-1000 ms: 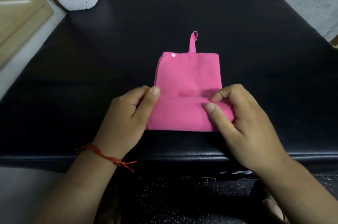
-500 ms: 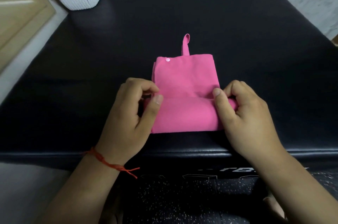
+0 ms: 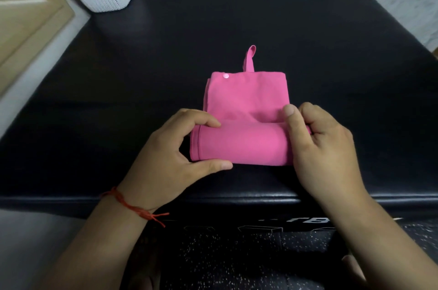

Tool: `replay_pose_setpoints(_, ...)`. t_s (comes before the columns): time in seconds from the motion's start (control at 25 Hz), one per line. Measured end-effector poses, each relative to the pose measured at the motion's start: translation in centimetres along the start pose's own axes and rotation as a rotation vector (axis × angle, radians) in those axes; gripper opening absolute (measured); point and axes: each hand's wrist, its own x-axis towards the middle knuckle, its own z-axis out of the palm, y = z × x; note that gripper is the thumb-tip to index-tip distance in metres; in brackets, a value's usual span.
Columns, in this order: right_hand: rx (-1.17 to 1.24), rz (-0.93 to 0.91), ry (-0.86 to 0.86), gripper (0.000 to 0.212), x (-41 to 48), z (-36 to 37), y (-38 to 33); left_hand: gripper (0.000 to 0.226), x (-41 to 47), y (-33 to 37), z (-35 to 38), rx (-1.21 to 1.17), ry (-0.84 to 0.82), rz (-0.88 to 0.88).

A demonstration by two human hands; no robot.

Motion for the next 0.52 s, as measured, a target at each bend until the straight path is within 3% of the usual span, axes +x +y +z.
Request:
replay_pose_setpoints(0.2,-0.079,-0.214,-0.005,0.031,-1.3,-0.1,0.8,0.054,0.2,0.3,-0.1,-0.082,-0.018,-0.118)
replay_pose_setpoints(0.32,-0.040,-0.141,-0.084,0.030,-1.4,-0.6,0.6,0.048,0.5,0.3,0.0,-0.122,-0.021,-0.153)
replay_pose_setpoints(0.52,0.012,-0.003,-0.235,0.065,-1.9,-1.6,-0.3,0.038,0.7,-0.1,0.3,-0.138,-0.045,-0.197)
